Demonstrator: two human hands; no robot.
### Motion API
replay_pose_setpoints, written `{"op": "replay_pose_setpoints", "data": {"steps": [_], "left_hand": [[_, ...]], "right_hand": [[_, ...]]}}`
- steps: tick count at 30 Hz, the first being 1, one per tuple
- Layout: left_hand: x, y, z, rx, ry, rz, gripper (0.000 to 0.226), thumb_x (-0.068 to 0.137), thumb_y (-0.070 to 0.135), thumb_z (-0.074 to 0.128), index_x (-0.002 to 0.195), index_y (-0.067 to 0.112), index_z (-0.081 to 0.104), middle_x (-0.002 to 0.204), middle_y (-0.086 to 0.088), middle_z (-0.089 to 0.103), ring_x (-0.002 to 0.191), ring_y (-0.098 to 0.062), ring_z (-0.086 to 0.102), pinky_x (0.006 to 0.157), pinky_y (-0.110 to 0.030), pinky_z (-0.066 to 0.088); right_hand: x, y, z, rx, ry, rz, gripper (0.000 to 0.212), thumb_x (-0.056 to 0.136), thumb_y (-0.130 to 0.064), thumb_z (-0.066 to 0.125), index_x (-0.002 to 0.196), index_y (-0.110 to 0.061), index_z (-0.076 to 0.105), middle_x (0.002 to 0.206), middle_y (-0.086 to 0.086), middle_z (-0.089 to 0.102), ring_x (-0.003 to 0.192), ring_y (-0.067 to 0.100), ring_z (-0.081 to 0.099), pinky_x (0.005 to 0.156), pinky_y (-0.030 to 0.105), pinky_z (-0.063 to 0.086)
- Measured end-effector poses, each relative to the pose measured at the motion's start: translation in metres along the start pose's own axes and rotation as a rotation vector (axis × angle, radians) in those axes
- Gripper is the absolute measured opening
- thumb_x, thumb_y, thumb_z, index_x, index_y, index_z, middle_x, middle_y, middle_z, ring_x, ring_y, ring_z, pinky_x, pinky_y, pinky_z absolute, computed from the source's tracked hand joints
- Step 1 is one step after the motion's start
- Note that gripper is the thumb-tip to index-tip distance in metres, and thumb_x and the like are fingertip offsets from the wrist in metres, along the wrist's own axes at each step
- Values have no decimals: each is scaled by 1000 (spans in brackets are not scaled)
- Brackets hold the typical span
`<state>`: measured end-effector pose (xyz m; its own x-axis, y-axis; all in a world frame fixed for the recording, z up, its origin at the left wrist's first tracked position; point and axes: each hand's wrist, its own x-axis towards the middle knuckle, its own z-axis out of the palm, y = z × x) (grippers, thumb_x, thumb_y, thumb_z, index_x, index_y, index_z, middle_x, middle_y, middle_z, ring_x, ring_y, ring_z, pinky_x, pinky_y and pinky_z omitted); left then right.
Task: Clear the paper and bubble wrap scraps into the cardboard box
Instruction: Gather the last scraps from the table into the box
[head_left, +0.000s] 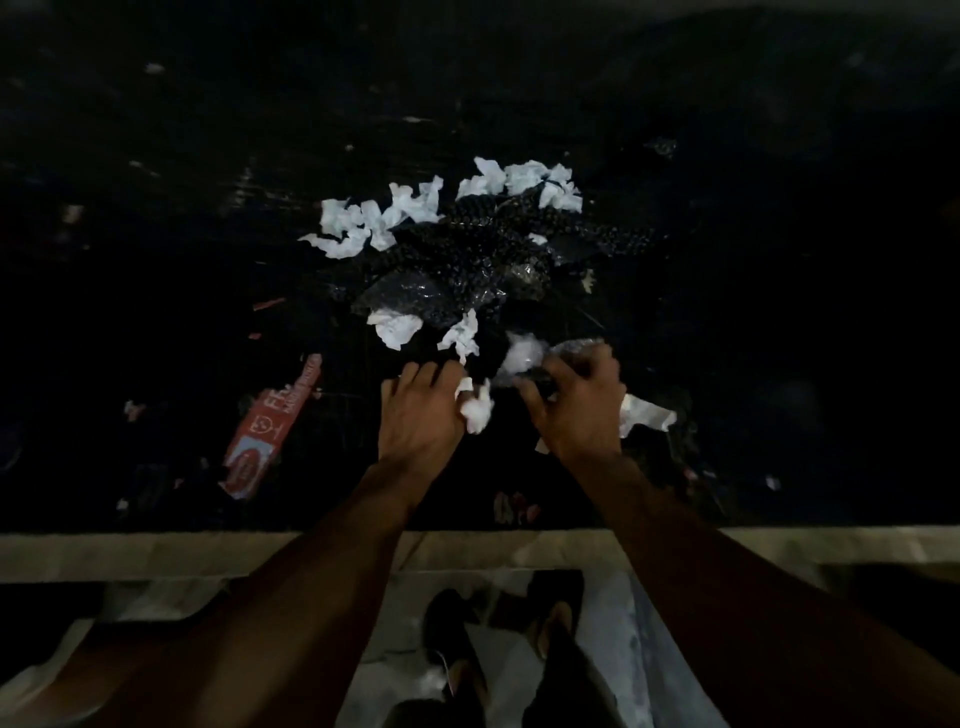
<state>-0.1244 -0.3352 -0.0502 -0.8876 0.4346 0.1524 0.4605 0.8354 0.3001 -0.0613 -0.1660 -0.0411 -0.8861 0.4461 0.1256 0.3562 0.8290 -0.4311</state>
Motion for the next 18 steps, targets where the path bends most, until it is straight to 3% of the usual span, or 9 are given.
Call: {"op": "replay_pose_setpoints", "data": {"steps": [2, 5, 8, 11, 13, 15, 18], "left_hand": [[1, -2, -2, -70, 27, -24, 16, 82, 29, 60, 90, 16, 59, 84, -7, 65, 85, -31, 56, 72, -41, 42], [-1, -7, -1, -128, 65, 27, 19, 86, 28, 54, 100, 15, 57, 92, -10, 60, 88, -31, 54, 74, -42, 45], [-3, -6, -2, -231, 65, 92, 28, 88, 27, 46, 112, 15, 56, 105, -10, 55, 95, -27, 50, 84, -38, 45], [-3, 2, -4, -324, 59, 86, 29, 90, 27, 45, 112, 13, 59, 110, -8, 55, 99, -23, 47, 88, -25, 38], [-5, 8, -9, -409, 86, 33, 27, 89, 26, 45, 109, 15, 59, 110, -4, 54, 100, -19, 47, 87, -16, 31], [-8, 14, -17, -492, 141, 1, 25, 88, 26, 48, 106, 14, 59, 110, -2, 53, 100, -16, 47, 87, -12, 31], [-20, 18, -15, -435, 114, 192, 37, 85, 41, 56, 104, 10, 61, 109, -5, 53, 99, -17, 47, 87, -24, 38]], "right_hand": [[1, 1, 0, 7, 20, -8, 37, 74, -48, 59, 91, -17, 68, 118, 16, 47, 108, 35, 42, 89, 45, 40], [0, 6, 3, 159, 5, -79, 24, 68, -29, 66, 79, -8, 65, 112, 15, 59, 102, 35, 54, 85, 38, 47], [-1, 6, -1, 192, -67, -66, 28, 69, -17, 75, 90, -12, 58, 101, 6, 60, 96, 28, 52, 78, 31, 42], [2, 6, -2, 188, -41, -83, 46, 73, -14, 76, 116, -15, 61, 107, 8, 60, 97, 29, 49, 85, 35, 43], [6, 10, 2, 164, 1, -117, 36, 72, -14, 77, 106, -11, 67, 99, 11, 60, 90, 33, 51, 79, 40, 47], [9, 13, 5, 162, -7, -92, 28, 72, -16, 77, 98, -9, 68, 96, 12, 60, 88, 34, 52, 77, 38, 45], [10, 15, 9, 172, 9, -89, 27, 72, -20, 73, 95, -9, 67, 95, 12, 60, 87, 34, 53, 77, 37, 45]]}}
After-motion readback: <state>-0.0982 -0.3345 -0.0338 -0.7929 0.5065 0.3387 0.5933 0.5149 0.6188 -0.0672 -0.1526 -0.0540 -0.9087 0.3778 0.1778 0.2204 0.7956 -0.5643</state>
